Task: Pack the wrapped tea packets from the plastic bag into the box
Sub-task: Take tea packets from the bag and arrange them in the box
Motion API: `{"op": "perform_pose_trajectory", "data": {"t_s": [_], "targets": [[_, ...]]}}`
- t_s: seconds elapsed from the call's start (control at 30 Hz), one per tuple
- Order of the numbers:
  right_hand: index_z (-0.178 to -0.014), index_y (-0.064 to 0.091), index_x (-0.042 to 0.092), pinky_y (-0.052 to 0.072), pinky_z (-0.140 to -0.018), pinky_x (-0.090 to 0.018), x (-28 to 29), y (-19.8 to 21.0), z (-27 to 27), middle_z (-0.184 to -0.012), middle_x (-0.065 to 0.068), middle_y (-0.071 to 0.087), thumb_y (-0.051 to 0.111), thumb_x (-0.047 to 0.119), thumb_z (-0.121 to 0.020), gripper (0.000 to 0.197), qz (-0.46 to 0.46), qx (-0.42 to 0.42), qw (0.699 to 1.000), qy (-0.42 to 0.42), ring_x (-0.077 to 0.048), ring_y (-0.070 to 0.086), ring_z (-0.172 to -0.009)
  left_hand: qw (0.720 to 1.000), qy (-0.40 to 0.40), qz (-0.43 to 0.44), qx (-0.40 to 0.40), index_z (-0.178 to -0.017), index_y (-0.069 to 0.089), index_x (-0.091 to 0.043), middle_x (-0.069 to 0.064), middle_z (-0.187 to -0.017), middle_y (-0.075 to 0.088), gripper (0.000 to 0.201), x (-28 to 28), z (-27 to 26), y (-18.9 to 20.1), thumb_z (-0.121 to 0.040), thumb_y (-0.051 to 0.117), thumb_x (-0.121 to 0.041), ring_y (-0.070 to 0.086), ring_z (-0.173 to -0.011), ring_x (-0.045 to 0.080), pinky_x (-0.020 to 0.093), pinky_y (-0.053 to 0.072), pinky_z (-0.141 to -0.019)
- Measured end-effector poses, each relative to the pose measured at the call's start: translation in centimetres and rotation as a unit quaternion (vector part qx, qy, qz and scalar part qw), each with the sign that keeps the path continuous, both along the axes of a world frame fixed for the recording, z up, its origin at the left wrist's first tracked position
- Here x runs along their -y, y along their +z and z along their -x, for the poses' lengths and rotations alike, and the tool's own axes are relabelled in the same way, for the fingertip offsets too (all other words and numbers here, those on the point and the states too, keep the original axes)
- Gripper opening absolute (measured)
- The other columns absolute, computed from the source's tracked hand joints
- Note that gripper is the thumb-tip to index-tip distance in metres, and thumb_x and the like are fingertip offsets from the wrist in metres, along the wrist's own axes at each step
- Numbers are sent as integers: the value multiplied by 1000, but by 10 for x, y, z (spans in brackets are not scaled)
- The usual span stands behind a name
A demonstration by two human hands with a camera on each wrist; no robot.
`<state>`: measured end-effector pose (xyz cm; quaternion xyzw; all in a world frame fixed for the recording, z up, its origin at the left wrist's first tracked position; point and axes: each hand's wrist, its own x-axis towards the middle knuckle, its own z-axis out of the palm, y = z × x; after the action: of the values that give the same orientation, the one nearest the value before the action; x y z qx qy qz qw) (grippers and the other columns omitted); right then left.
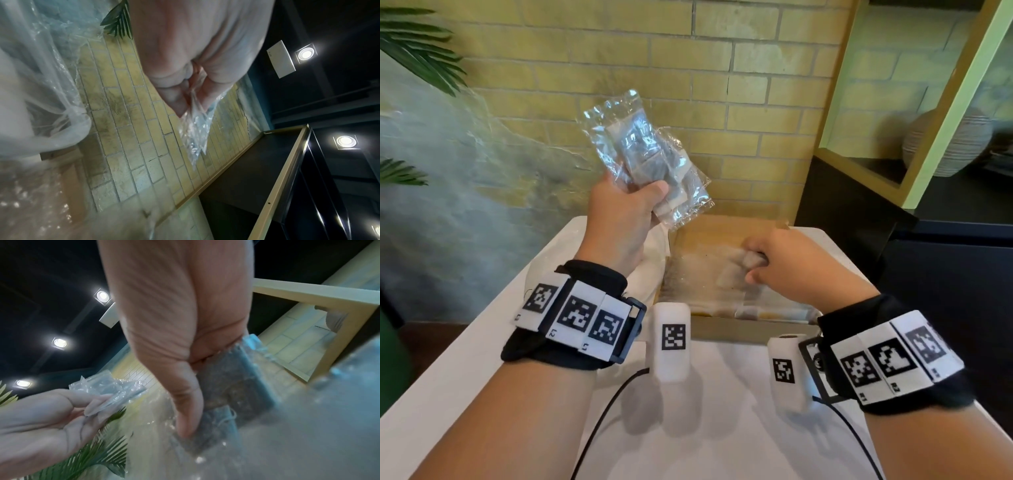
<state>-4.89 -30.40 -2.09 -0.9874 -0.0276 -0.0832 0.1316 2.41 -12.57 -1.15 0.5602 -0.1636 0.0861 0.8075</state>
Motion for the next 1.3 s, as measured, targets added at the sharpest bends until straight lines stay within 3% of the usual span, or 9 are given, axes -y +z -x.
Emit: {"op": "perform_pose_trajectory", "data": {"t_s": [0.07,0.13,0.2,0.3,0.43,0.57,0.97,1.17,1.3], "targets": [[-67,44,33,29,-54,-16,1,-2,-1,-63,14,42,62,12,-84,33,0,-28,1000,-10,-15,48,-77,1000,1,-1,4,-84,61,-22,-6,-79,67,30,-1,2,1,-87,55,7,67,-76,8,31,57,-73],[-90,60,25,33,-57,-20,2,-2,0,-67,14,41,64,13,-84,14,15,-28,999,-26,-14,47,-80,1000,3,-2,5,-84,61,-22,-6,-79,67,30,-2,3,2,-87,55,7,67,-77,9,33,57,-77],[-112,60,16,38,-68,-24,0,-1,1,-75,10,49,68,16,-81,32,36,-42,998,-38,-15,49,-82,1000,4,-5,6,-84,61,-23,-6,-80,67,30,-2,4,3,-87,56,7,67,-79,10,34,57,-78],[-87,60,26,42,-68,-23,-2,2,2,-77,9,58,67,16,-83,13,11,-46,998,-35,-18,59,-85,1000,8,-11,5,-83,61,-23,-6,-79,68,30,-3,6,4,-86,56,6,67,-81,11,39,56,-82],[-127,53,20,49,-86,-30,5,8,5,-101,2,65,60,19,-89,39,-92,21,993,-74,-14,61,-93,1000,15,-25,5,-85,61,-22,-3,-85,68,27,-2,6,5,-85,58,5,67,-87,15,46,54,-87],[-108,56,12,47,-73,-30,5,7,2,-97,-2,56,54,16,-92,17,-114,136,982,-73,-17,55,-85,999,15,-31,-2,-84,61,-23,-4,-84,68,27,-3,6,5,-85,59,4,67,-86,15,47,54,-88],[-124,56,16,43,-81,-23,1,-7,-11,-107,-2,62,43,-2,-91,39,-2,-25,999,-40,-20,59,-100,999,-1,-48,-12,-89,60,-21,-1,-88,67,26,2,9,3,-87,57,5,67,-83,13,43,54,-85],[-95,69,9,45,-78,-30,3,3,-4,-89,1,57,50,4,-92,20,-97,268,955,-82,-15,53,-87,999,1,-47,-15,-91,59,-20,0,-90,66,25,0,9,5,-87,57,5,66,-85,17,46,53,-86],[-115,66,14,47,-86,-38,-2,2,-5,-96,-8,64,40,-7,-88,43,-72,192,977,-57,-27,58,-96,999,5,-46,-19,-88,58,-20,-1,-87,65,25,0,9,5,-87,57,4,66,-81,13,44,54,-86]]}}
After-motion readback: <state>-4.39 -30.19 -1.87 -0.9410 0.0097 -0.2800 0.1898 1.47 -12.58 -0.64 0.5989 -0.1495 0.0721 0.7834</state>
